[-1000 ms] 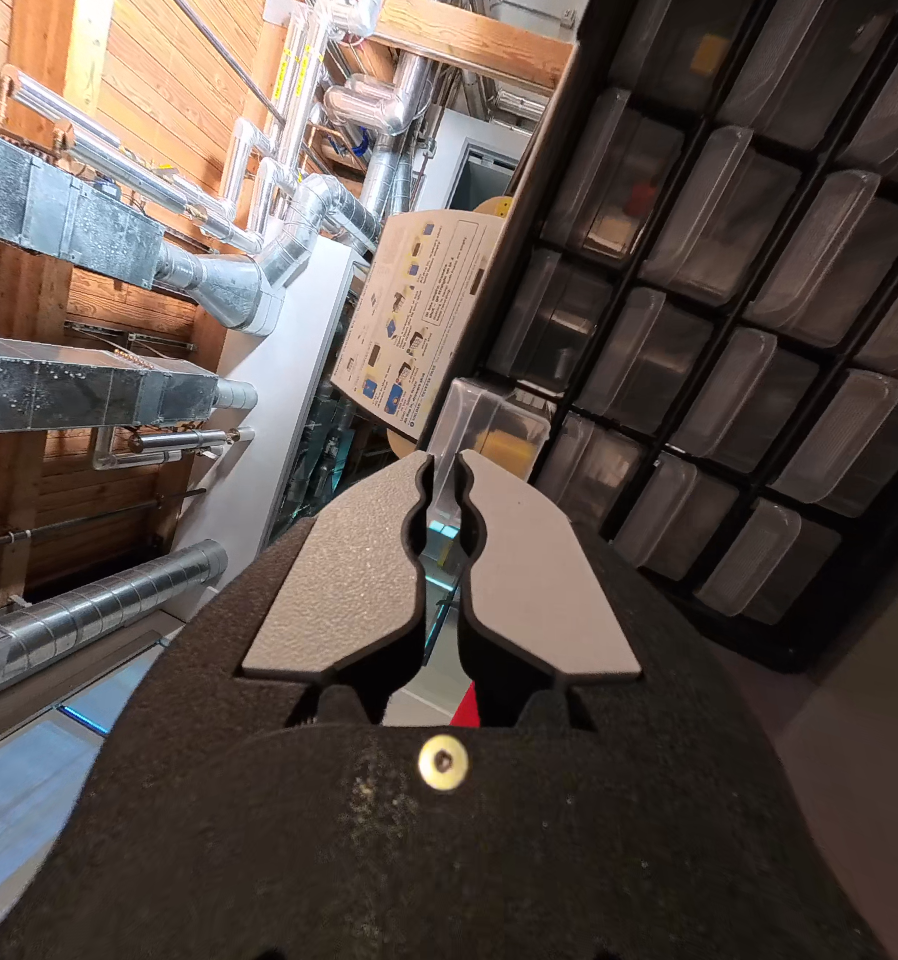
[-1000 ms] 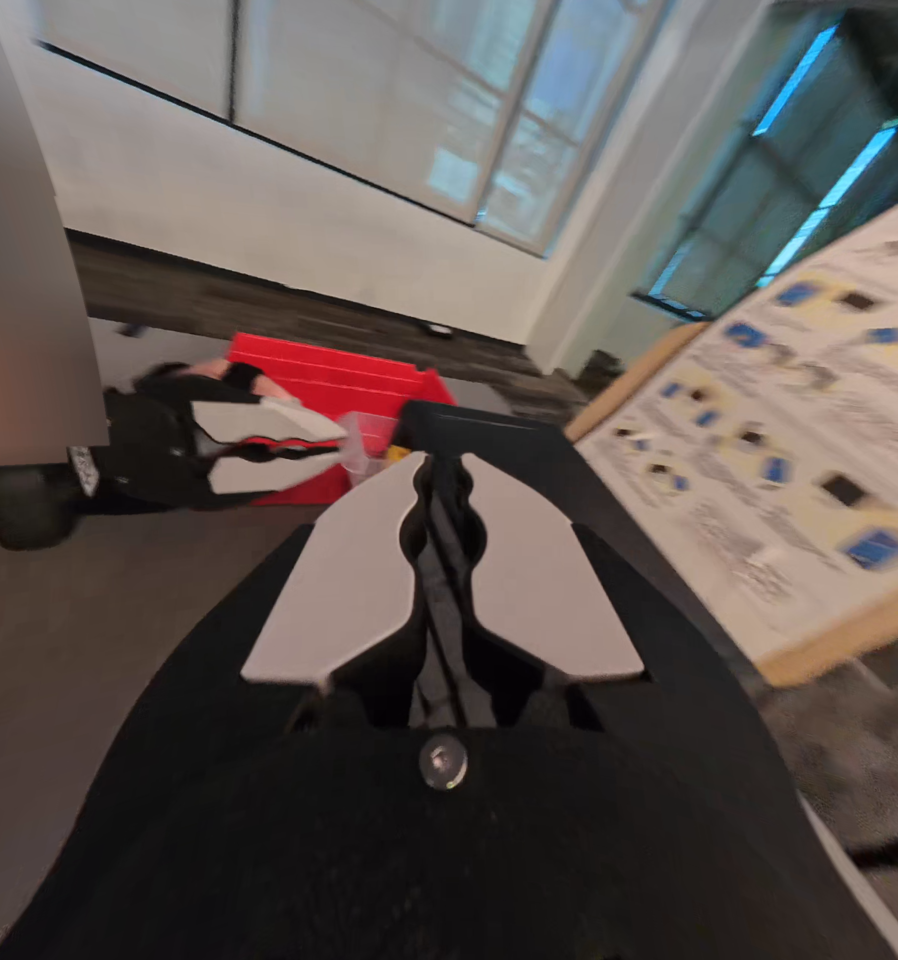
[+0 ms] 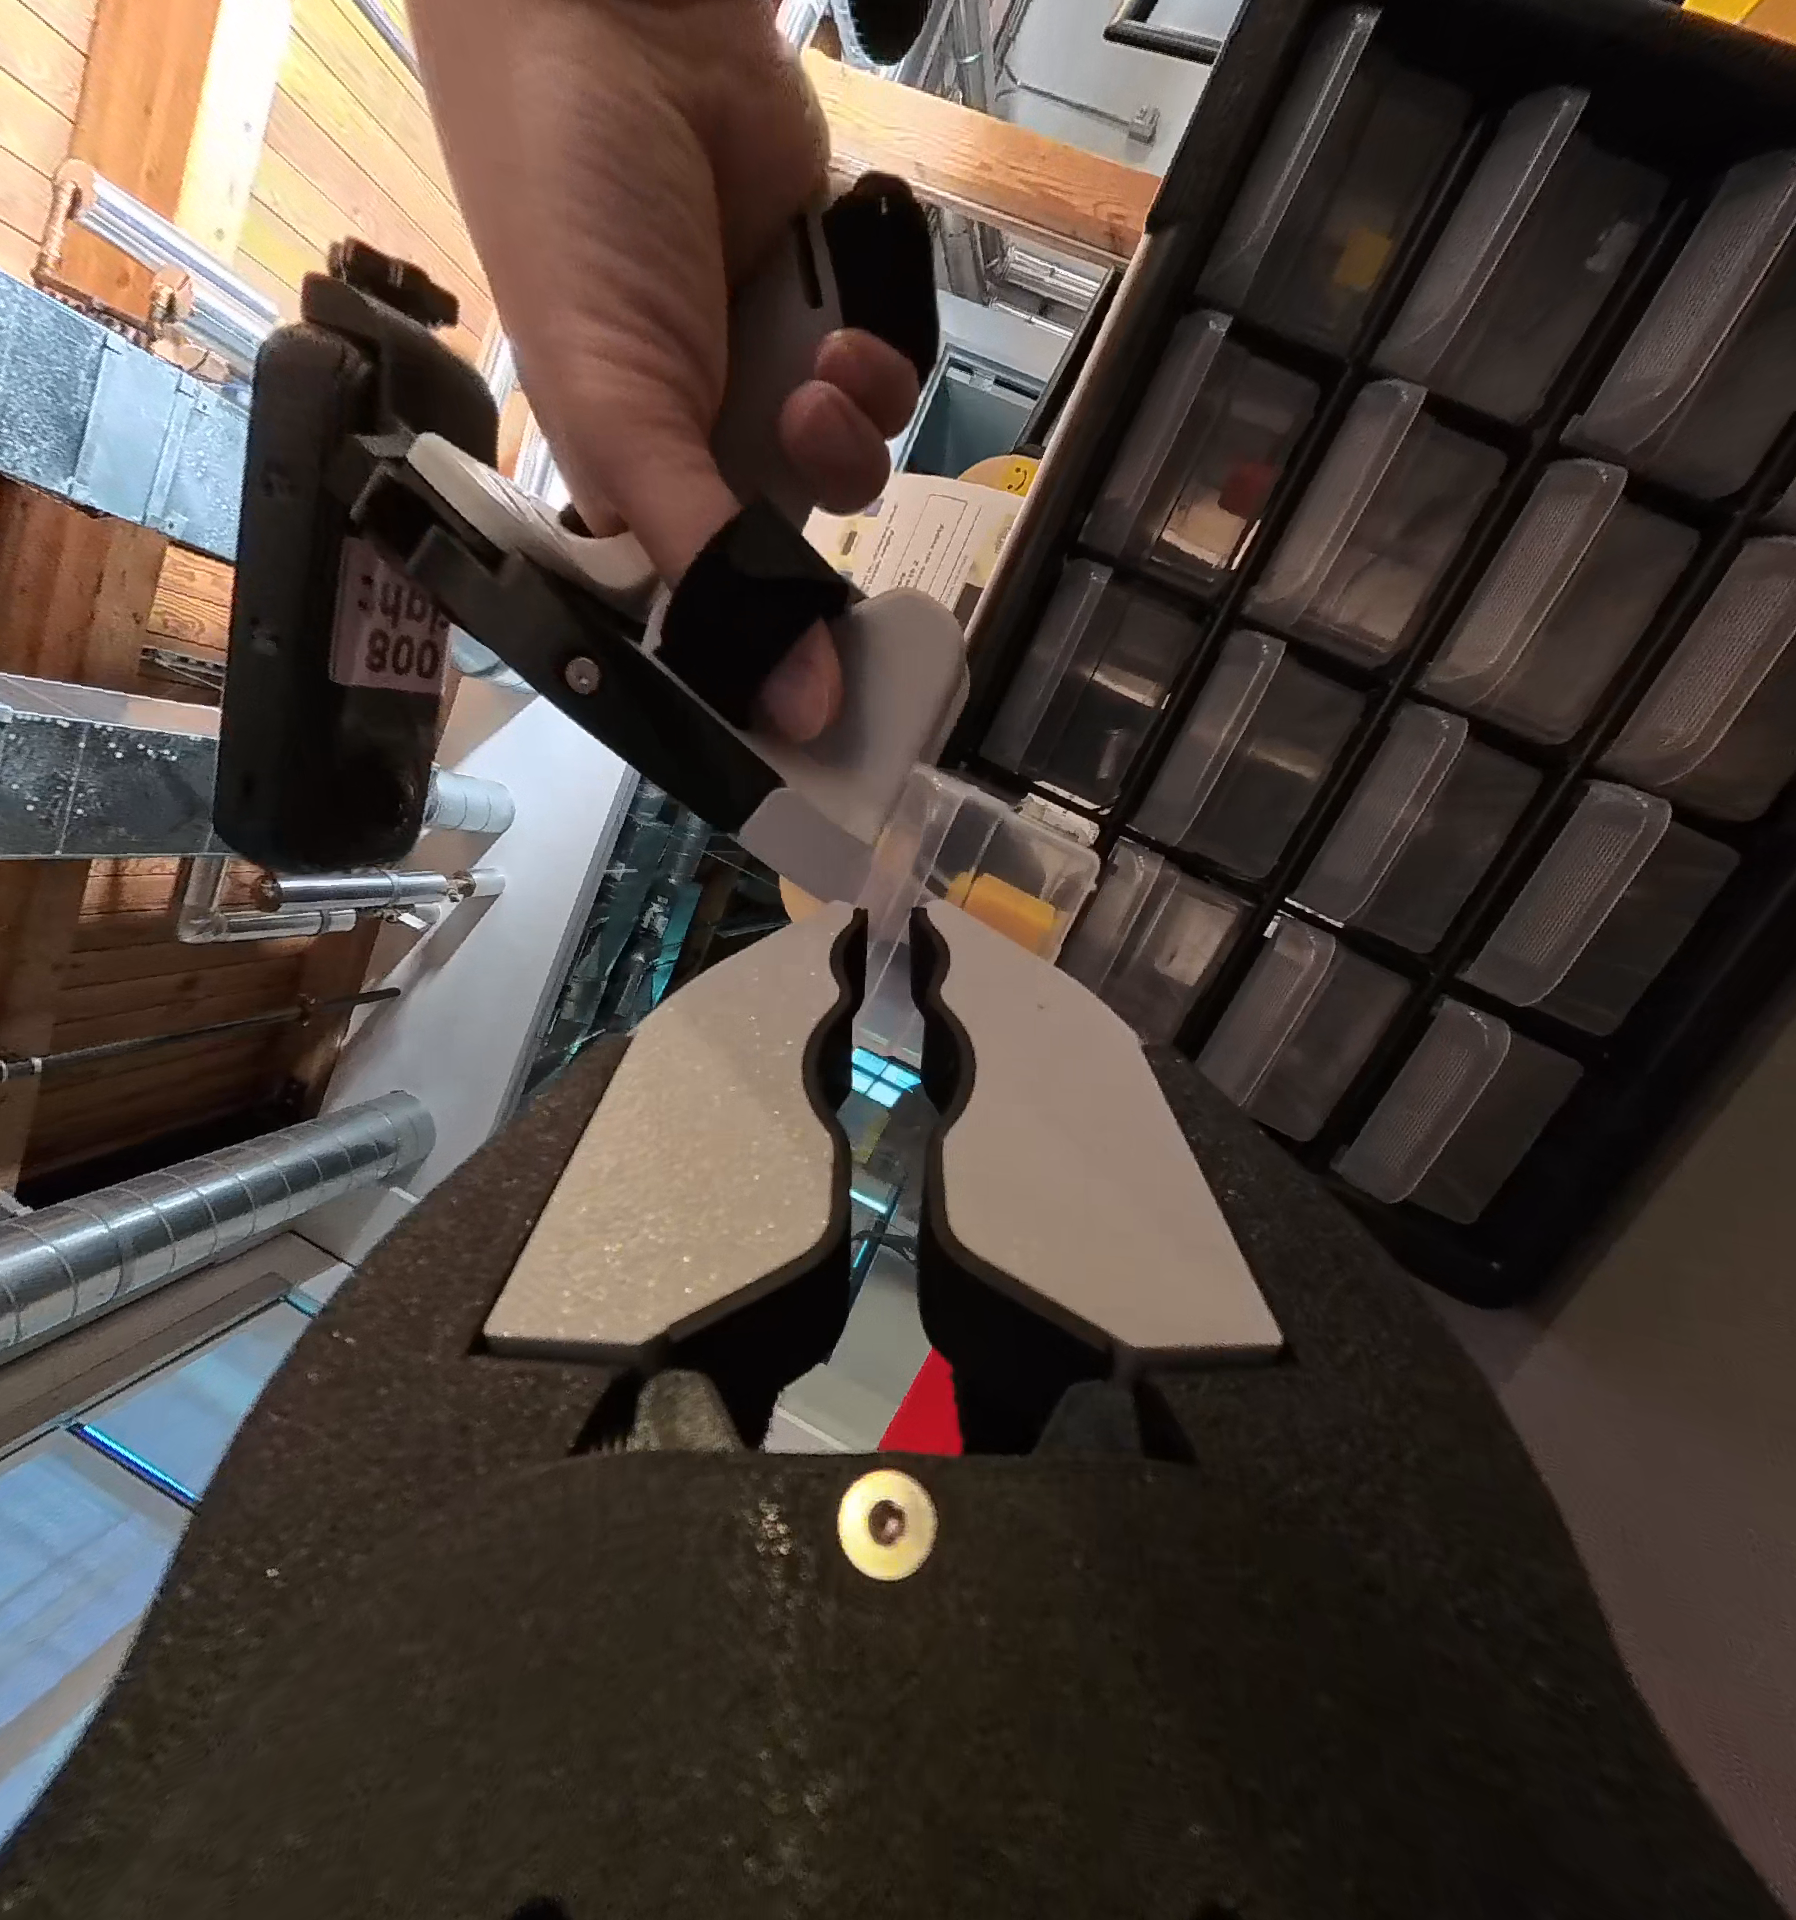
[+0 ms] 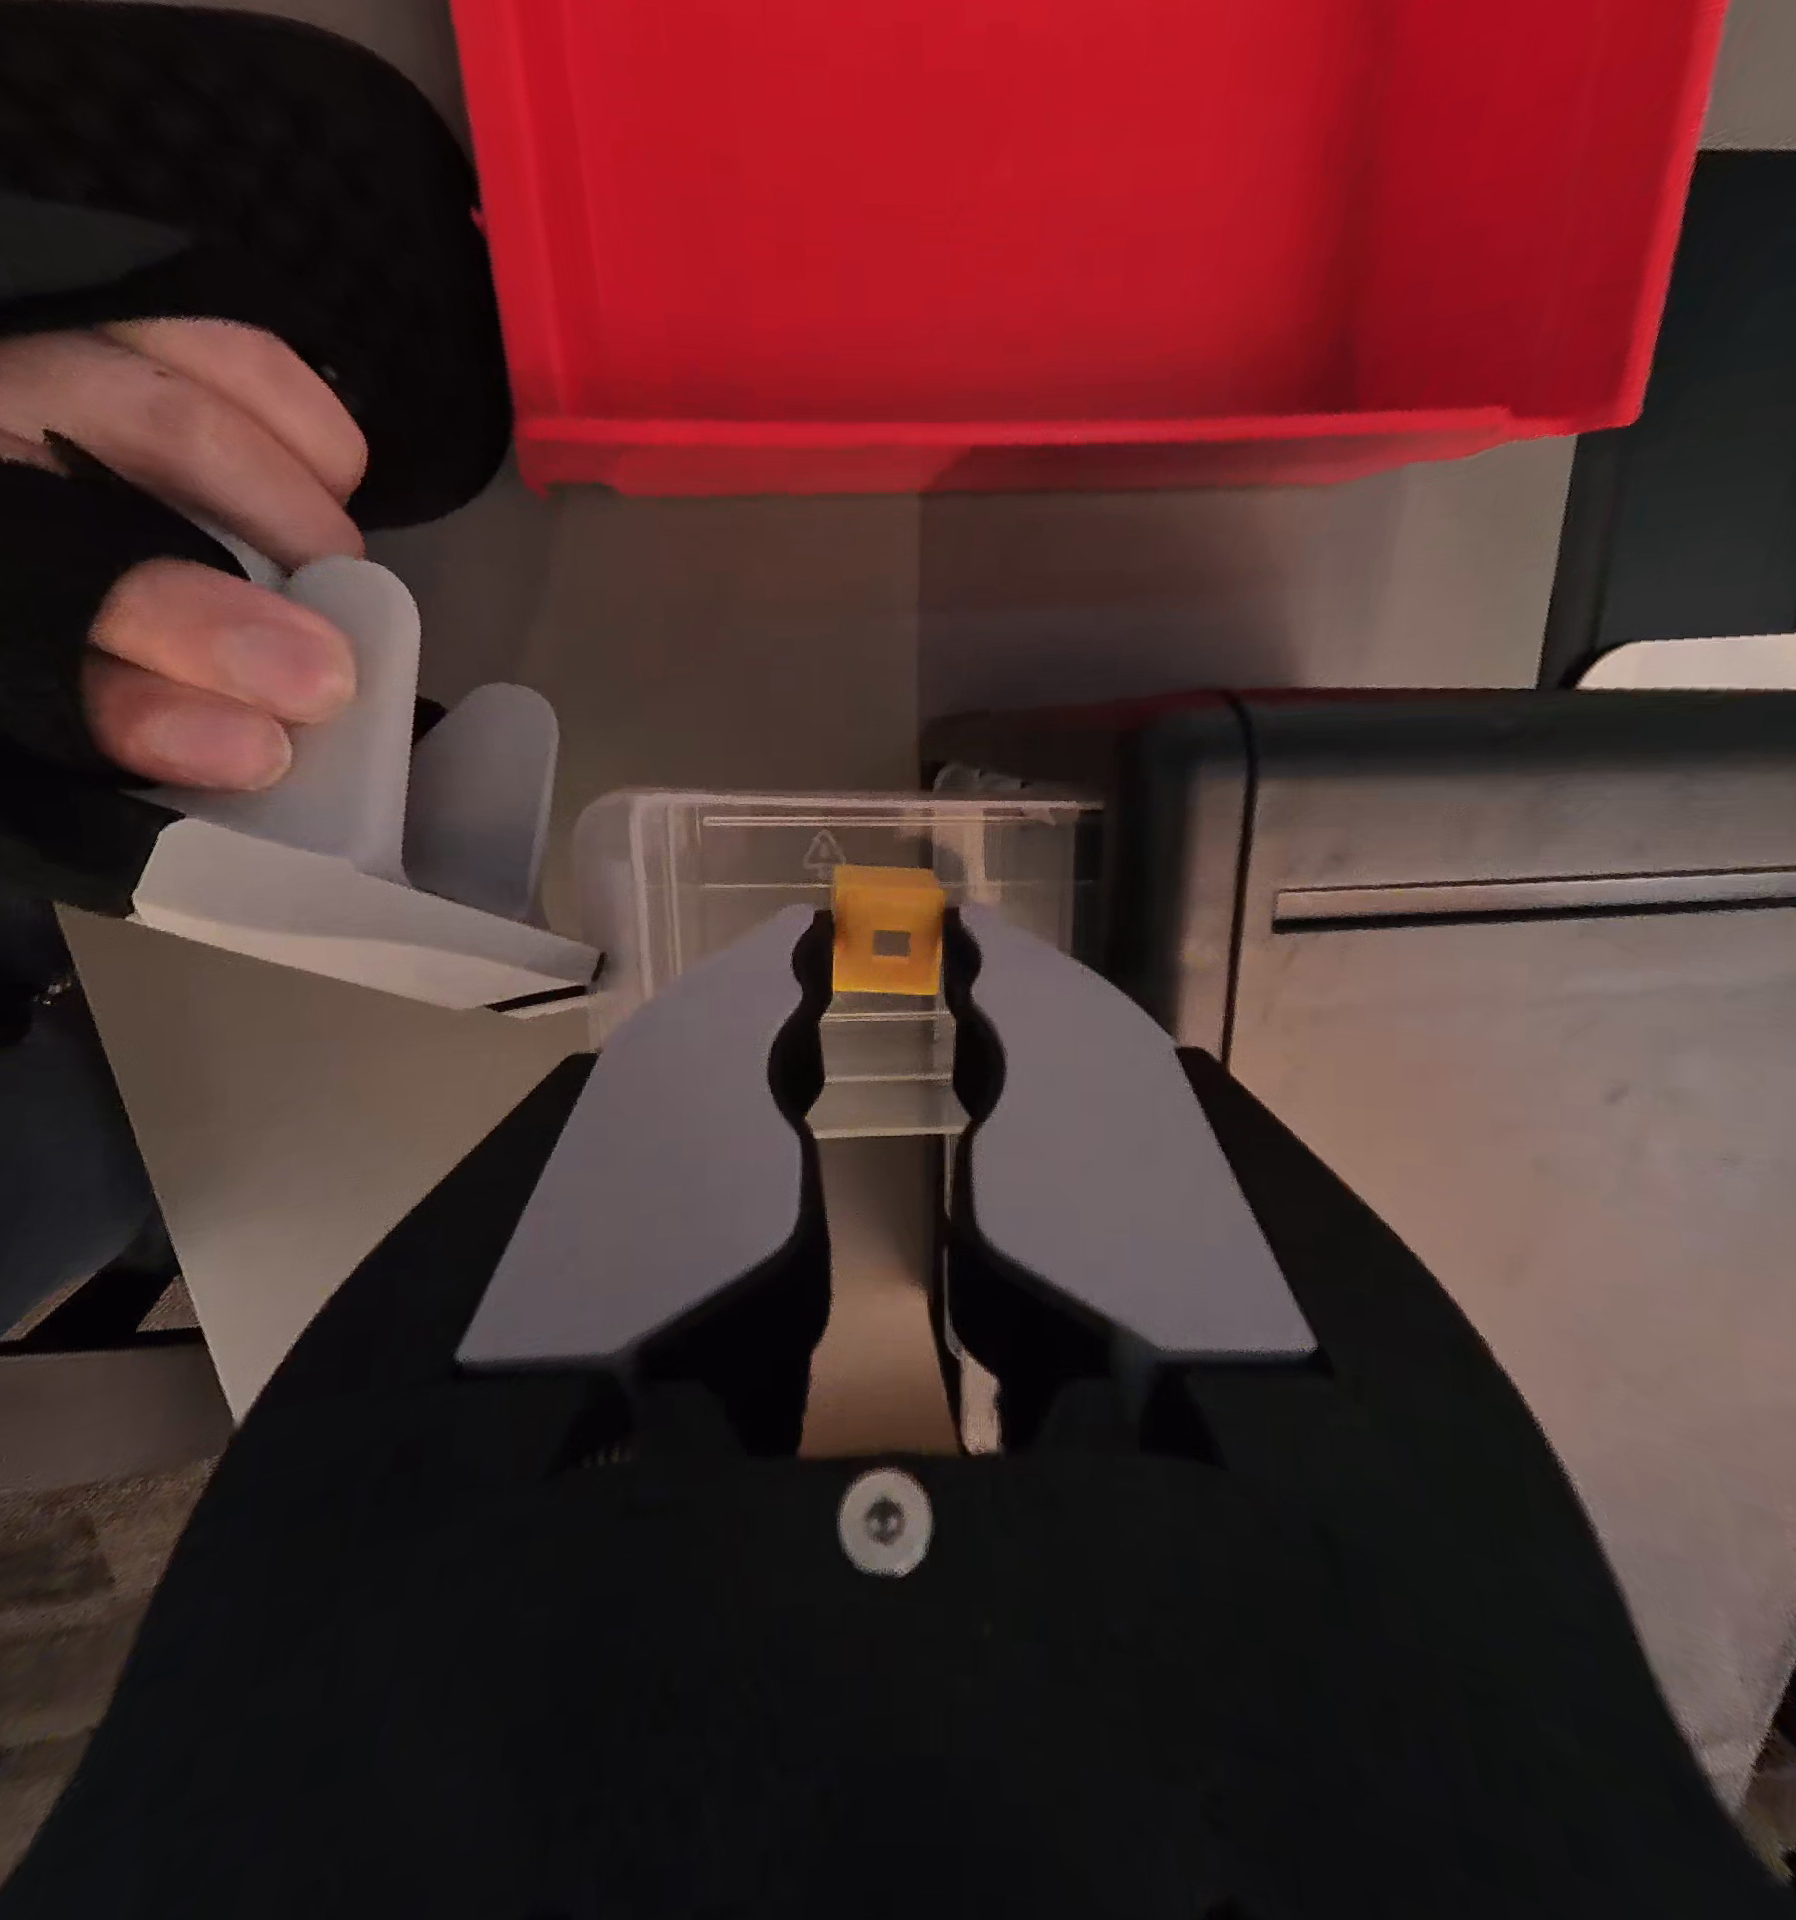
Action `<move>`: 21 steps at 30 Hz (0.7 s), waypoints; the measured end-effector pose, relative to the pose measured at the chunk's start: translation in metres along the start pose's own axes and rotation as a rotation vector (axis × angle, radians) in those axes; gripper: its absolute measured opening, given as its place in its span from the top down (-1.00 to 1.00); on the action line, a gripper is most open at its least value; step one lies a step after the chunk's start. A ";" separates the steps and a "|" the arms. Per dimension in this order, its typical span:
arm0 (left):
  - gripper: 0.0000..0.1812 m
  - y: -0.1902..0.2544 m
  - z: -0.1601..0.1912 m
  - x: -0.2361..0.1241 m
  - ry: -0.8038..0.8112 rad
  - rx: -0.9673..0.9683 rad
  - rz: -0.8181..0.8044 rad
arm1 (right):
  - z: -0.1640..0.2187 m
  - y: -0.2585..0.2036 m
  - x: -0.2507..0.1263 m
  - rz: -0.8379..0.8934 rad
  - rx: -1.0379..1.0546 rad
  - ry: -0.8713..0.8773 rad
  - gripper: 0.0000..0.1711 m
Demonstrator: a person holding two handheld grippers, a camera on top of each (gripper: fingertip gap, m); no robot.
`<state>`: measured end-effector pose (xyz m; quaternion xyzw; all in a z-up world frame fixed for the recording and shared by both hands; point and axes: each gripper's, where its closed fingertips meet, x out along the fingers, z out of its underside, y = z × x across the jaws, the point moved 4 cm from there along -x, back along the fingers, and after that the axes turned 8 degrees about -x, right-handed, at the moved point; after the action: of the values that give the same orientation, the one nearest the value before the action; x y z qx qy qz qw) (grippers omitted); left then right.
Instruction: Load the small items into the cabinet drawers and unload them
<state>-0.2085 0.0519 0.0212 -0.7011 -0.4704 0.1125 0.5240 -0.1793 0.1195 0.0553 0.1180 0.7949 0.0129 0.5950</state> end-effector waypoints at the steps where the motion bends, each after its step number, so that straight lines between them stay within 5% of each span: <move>1: 0.92 0.000 0.000 0.000 -0.001 0.000 0.000 | 0.000 -0.001 -0.001 -0.006 0.008 0.012 0.75; 7: 0.92 0.003 -0.002 0.006 0.003 0.013 0.002 | -0.002 0.000 -0.047 0.091 0.043 0.240 0.76; 11: 0.92 0.005 0.004 0.020 -0.030 0.020 0.009 | 0.032 -0.016 -0.102 0.172 0.097 0.417 0.76; 16: 0.92 0.007 0.014 0.041 -0.072 0.027 0.016 | 0.152 -0.012 -0.147 0.316 0.332 0.382 0.76; 21: 0.92 0.011 0.020 0.062 -0.113 0.058 0.018 | 0.294 0.007 -0.133 0.315 0.643 0.216 0.75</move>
<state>-0.1831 0.1125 0.0243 -0.6825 -0.4893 0.1701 0.5155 0.1360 0.0640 0.0962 0.4179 0.7886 -0.1337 0.4309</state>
